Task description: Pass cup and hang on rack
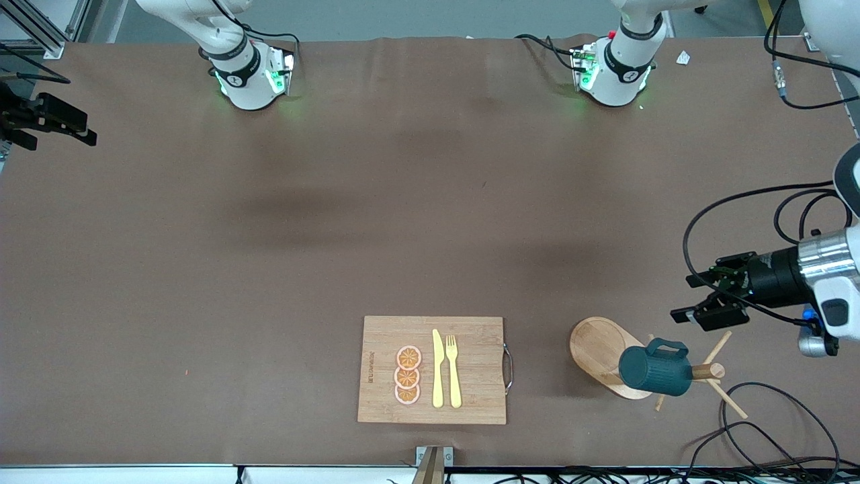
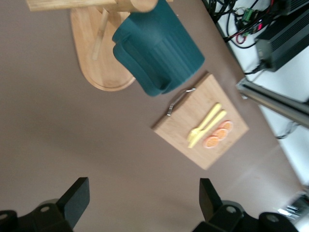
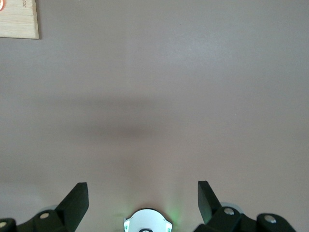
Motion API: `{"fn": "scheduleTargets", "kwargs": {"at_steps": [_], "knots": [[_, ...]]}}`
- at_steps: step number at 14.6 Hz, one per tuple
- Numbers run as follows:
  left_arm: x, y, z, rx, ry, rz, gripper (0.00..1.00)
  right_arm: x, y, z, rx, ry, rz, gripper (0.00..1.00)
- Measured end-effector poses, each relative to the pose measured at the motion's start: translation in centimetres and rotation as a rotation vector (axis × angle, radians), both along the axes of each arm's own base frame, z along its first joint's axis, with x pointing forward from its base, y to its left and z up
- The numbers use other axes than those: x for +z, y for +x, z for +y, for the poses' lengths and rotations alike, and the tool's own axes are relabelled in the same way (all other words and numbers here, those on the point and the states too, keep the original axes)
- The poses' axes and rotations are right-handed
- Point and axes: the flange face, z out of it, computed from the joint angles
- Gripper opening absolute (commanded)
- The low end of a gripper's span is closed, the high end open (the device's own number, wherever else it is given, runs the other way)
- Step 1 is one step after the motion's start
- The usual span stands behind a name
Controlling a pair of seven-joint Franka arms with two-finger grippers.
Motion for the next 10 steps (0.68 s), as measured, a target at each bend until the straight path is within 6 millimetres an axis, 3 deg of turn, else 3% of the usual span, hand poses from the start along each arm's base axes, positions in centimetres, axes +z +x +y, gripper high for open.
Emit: {"fn": "scheduleTargets", "kwargs": {"at_steps": [6,8,10], "knots": [[3.8,-3.9,-8.3,-0.248,0.319,-0.046,1.00,0.0,0.0,0.0,-0.001,0.000,0.000,1.00],[5.9,-5.5,-9.8,-0.297,0.380,-0.065,1.00,0.0,0.0,-0.1,-0.002,0.000,0.001,1.00],[8.0,-7.0,-9.7,-0.371,0.405,-0.083,1.00,0.0,0.0,-0.1,-0.002,0.000,0.001,1.00]]}}
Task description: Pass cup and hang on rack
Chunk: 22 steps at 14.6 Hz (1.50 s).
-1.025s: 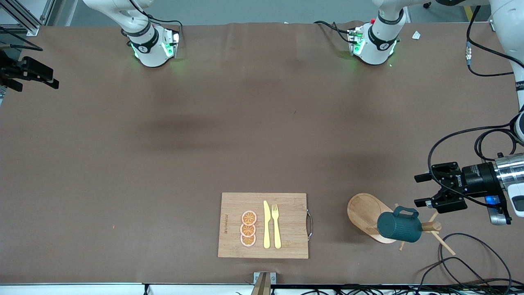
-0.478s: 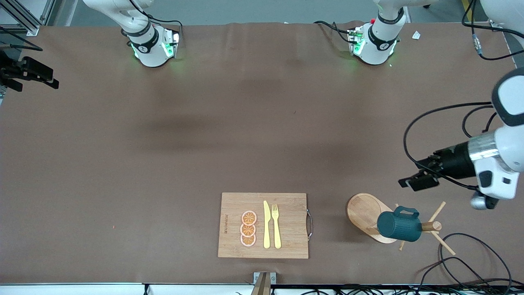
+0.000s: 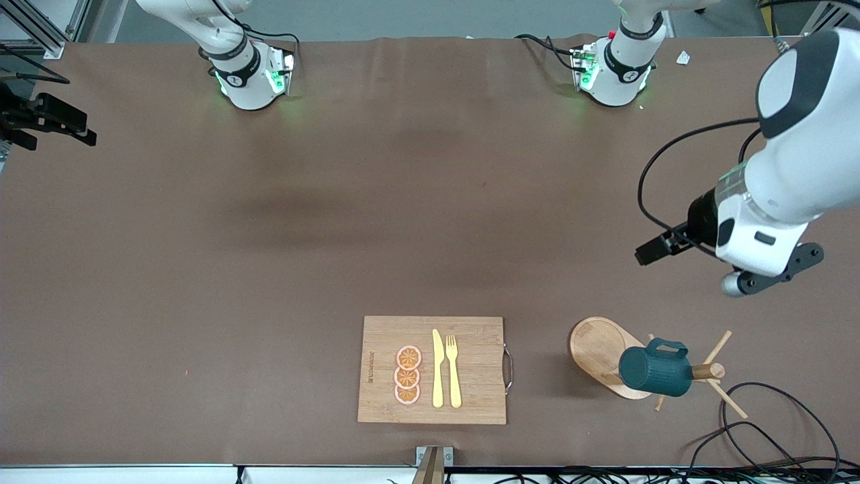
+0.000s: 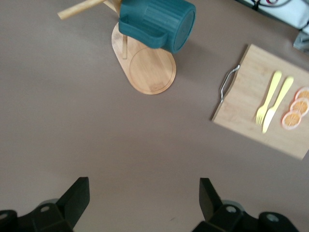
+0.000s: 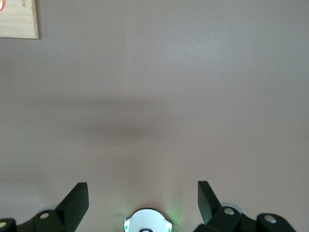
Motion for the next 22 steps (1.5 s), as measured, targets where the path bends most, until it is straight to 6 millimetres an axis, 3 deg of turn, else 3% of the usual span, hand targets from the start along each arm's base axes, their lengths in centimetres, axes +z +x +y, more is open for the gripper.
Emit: {"fn": "scheduleTargets", "kwargs": {"at_steps": [4,9,16,22], "knots": [[3.9,-2.1,1.9,-0.190,0.059,-0.041,1.00,0.0,0.0,0.0,0.000,0.000,0.000,1.00],[5.9,-4.8,3.9,-0.281,0.104,-0.058,1.00,0.0,0.0,0.0,0.000,0.000,0.001,1.00],[6.6,-10.8,5.9,-0.322,0.098,-0.029,1.00,-0.1,0.0,0.1,0.001,0.000,0.003,1.00],[6.3,-11.9,5.6,-0.332,0.097,-0.024,1.00,-0.1,0.0,0.1,0.001,0.000,0.003,1.00]]}}
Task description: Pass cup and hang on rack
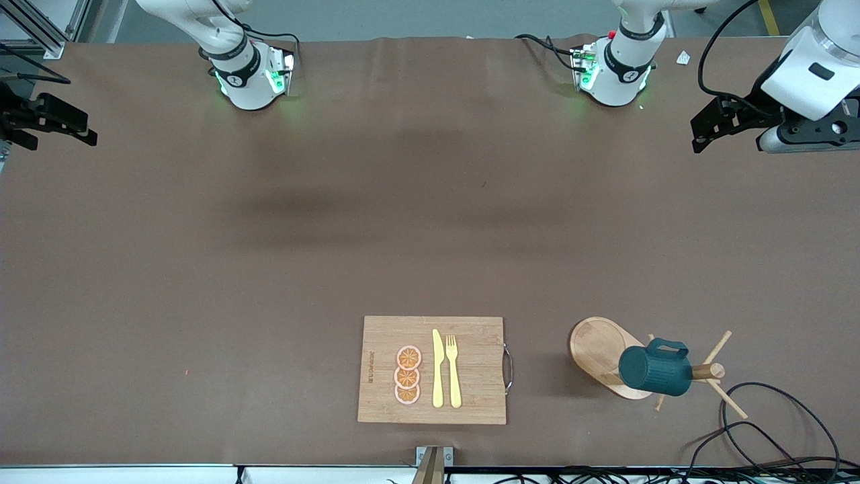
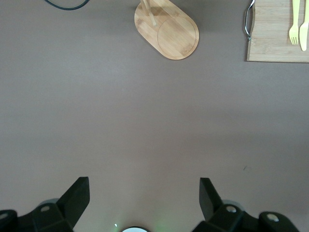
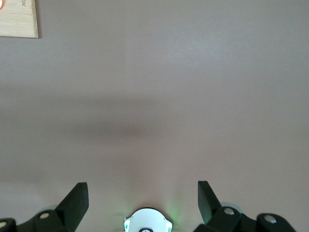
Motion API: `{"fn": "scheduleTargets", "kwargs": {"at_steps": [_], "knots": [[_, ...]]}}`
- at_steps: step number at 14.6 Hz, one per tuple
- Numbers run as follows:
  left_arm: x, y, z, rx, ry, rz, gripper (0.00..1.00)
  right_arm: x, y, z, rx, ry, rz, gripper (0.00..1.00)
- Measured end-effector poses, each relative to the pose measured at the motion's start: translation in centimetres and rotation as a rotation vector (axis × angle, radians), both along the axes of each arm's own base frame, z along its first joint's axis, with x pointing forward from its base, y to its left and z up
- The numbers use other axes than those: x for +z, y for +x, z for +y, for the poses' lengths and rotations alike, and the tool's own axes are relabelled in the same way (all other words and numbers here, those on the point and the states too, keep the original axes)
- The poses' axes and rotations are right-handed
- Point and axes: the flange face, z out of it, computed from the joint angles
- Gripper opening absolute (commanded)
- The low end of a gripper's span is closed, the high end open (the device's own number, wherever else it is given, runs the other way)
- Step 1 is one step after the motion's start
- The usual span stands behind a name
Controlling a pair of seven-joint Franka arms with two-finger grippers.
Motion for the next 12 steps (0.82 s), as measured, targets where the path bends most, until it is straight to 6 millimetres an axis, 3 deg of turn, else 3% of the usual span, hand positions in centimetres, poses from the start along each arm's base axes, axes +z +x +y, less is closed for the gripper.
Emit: {"fn": "scheduleTargets", "kwargs": {"at_steps": [12], "knots": [[-1.0,1.0,1.8,0.036,-0.017,0.020,1.00,0.0,0.0,0.0,0.000,0.000,0.000,1.00]]}}
